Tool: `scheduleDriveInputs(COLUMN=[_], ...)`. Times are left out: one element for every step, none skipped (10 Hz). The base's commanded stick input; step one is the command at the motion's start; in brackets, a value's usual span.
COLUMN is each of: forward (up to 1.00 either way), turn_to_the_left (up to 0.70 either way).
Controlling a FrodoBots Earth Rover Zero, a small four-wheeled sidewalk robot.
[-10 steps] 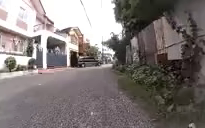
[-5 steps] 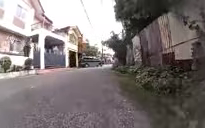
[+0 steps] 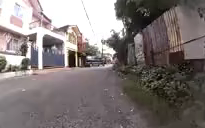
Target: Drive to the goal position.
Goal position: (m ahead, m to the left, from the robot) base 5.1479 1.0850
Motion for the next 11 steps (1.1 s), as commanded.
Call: scheduleDriveInputs(forward=[0.70,0.70,0.70,0.70,0.70,0.70,0.70,0.70,0.70,0.70,0.70], turn_to_the_left=[0.00,0.00,0.00,0.00,0.00,0.00,0.00,0.00,0.00,0.00,0.00])
